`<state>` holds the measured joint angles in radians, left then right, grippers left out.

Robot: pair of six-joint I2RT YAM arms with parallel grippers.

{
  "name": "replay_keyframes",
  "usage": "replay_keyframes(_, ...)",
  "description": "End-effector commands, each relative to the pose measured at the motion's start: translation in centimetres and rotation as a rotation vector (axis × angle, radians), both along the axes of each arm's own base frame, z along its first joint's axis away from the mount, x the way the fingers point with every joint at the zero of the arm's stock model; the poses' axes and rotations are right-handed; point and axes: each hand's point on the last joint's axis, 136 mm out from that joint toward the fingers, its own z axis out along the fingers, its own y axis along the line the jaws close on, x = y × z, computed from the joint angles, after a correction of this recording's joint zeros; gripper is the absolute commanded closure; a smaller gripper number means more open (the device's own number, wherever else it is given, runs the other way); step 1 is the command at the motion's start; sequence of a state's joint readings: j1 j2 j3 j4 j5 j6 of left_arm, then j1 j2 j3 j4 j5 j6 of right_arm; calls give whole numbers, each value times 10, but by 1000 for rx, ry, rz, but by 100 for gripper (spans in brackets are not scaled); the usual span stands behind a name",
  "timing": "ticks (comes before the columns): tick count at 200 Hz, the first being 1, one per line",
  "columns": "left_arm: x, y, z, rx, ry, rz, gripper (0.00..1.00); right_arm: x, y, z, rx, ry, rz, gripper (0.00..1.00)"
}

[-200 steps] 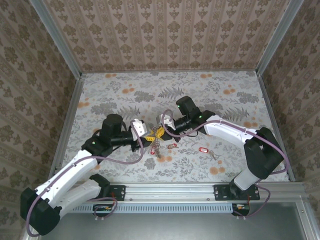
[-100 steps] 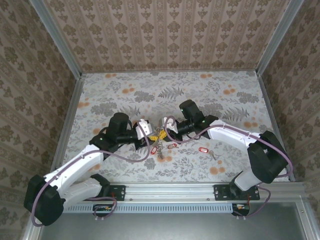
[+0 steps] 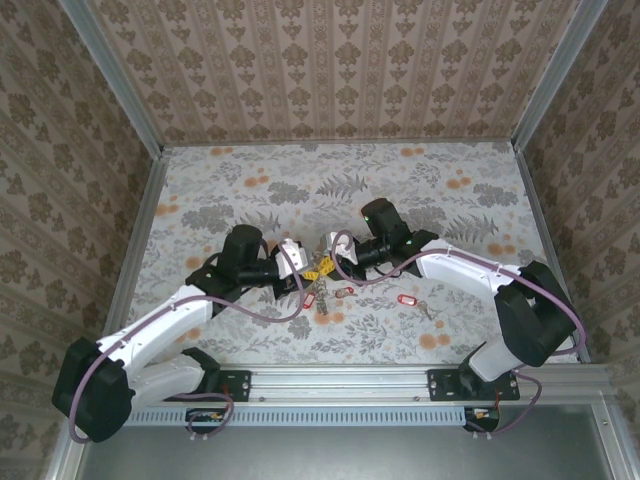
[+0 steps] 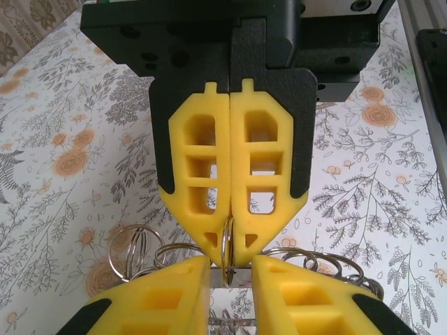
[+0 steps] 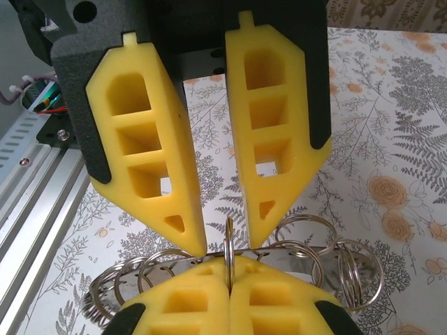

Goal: Put the keys on the keyring

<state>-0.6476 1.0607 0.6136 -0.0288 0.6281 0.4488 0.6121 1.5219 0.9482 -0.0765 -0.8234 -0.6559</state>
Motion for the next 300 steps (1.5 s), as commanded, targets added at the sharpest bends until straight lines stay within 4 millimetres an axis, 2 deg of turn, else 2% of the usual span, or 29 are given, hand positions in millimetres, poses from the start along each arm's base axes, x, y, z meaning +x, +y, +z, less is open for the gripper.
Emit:
replay_keyframes(1, -4, -5, 13, -55, -27, -26, 80, -6, 2, 14, 54, -33, 47, 100)
replay_keyframes(85, -8, -5, -1, -13, 3, -59, 92, -8, 4, 24, 90, -19, 61, 100)
replay_keyframes(110, -5, -7, 1, -25, -5, -57, 100, -9, 4, 25, 89, -13, 56, 100)
replay_keyframes(177, -4, -5, 4, -80, -39, -15, 100, 1, -8, 15, 78, -92, -51, 89)
replay_keyframes(235, -6, -6, 6, -104, -28, -24, 100, 0, -7, 14, 109, -102, -46, 87)
replay_keyframes(300, -6, -6, 1, -99, -15, -24, 100, 1, -8, 11, 104, -105, -52, 100)
